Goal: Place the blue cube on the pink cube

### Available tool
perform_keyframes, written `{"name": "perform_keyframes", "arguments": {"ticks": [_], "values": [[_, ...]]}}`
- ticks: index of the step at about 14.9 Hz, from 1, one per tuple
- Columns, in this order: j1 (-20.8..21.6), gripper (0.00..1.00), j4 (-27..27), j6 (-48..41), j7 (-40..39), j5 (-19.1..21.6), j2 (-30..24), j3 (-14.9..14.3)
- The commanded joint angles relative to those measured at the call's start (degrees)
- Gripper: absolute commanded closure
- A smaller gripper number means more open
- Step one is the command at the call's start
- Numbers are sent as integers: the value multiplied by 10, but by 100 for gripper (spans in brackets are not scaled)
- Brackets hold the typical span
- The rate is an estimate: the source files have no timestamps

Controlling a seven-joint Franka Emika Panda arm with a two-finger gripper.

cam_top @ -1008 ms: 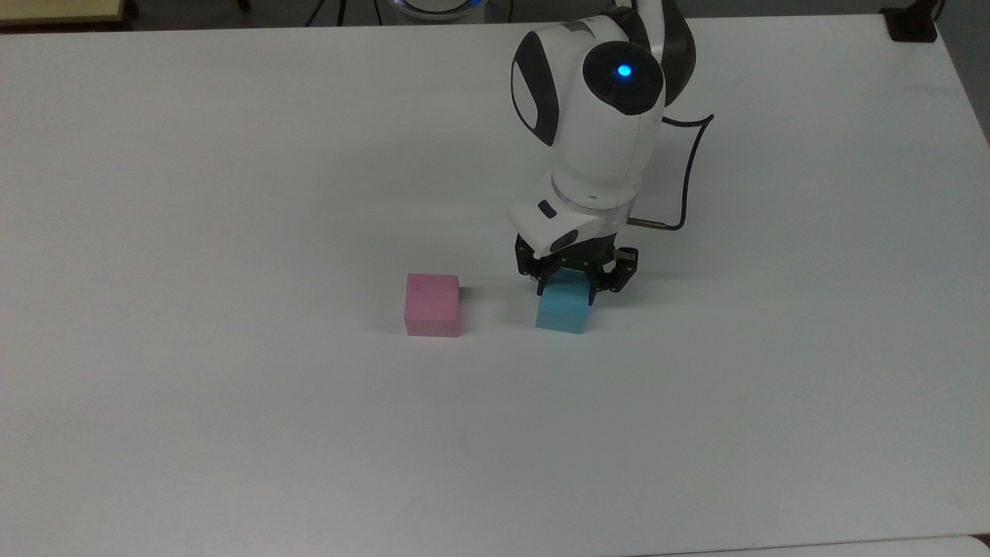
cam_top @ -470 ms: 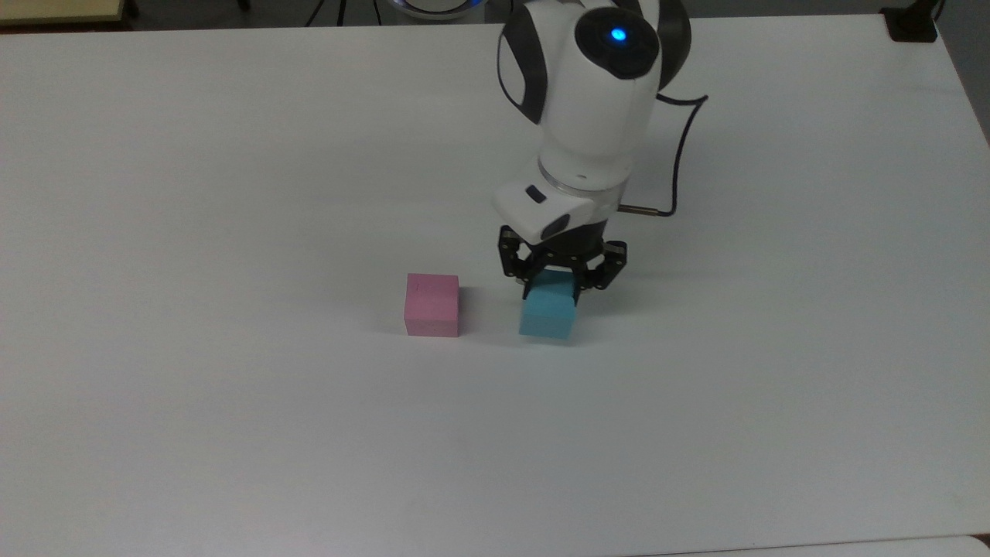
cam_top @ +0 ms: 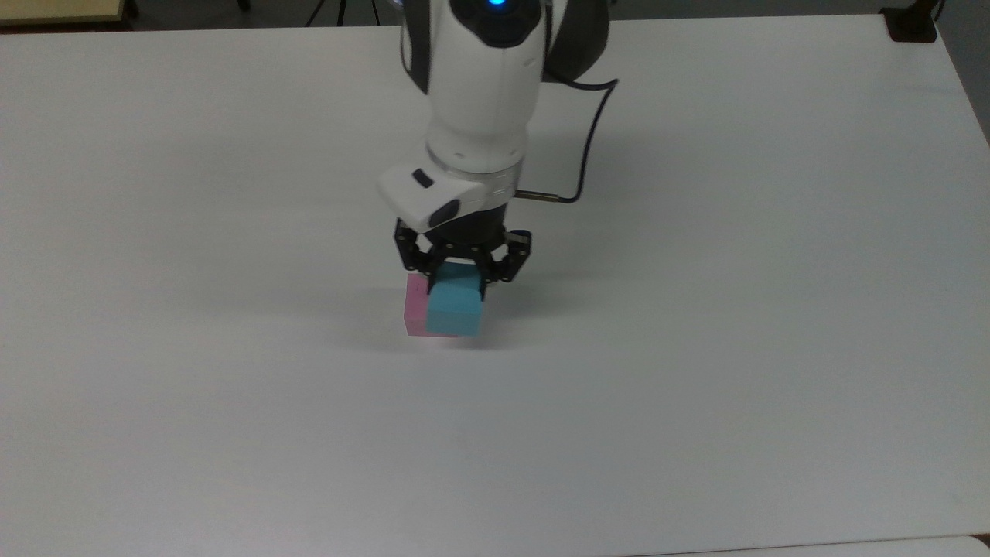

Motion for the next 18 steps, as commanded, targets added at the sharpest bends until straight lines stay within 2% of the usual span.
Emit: {"name": "perform_keyframes", "arguments": {"ticks": [1, 3, 4, 5, 6, 10, 13, 18], "values": [[-13, 69, -19, -47, -52, -6, -19, 0], [-18, 63, -19, -62, -60, -3, -21, 0], [-19, 52, -19, -63, -59, -1, -21, 0], [-20, 29, -19, -63, -55, -1, -21, 0], [-23, 0, -21, -62, -51, 0, -19, 0], [-26, 0, -16, -62, -50, 2, -23, 0], [-33, 0, -14, -73, -50, 7, -72, 0], [-46, 0, -25, -222, -50, 7, -166, 0]]}}
